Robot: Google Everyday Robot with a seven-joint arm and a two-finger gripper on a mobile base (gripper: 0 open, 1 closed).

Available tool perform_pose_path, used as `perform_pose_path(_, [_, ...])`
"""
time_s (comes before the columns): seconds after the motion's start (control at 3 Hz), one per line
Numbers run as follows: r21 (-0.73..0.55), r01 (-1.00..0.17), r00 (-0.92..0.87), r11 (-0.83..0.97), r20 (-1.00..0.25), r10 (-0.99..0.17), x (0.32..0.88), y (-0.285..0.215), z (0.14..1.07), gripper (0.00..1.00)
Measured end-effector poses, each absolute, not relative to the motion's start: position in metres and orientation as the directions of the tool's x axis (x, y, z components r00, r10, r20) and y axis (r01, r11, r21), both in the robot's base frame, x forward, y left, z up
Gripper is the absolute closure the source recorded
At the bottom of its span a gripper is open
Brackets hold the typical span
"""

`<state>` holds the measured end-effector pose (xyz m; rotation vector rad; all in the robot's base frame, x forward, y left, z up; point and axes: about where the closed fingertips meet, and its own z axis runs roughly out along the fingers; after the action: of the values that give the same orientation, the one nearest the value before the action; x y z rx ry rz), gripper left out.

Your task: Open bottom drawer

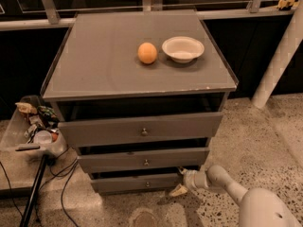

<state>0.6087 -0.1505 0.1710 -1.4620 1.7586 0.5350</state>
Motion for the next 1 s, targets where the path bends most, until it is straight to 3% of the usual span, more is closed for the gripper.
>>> perform_pose_path(1.0, [-0.153,-0.955,-0.042,0.252,-0.775,-0.631,0.6087,-0.1504,0.1712,0.88])
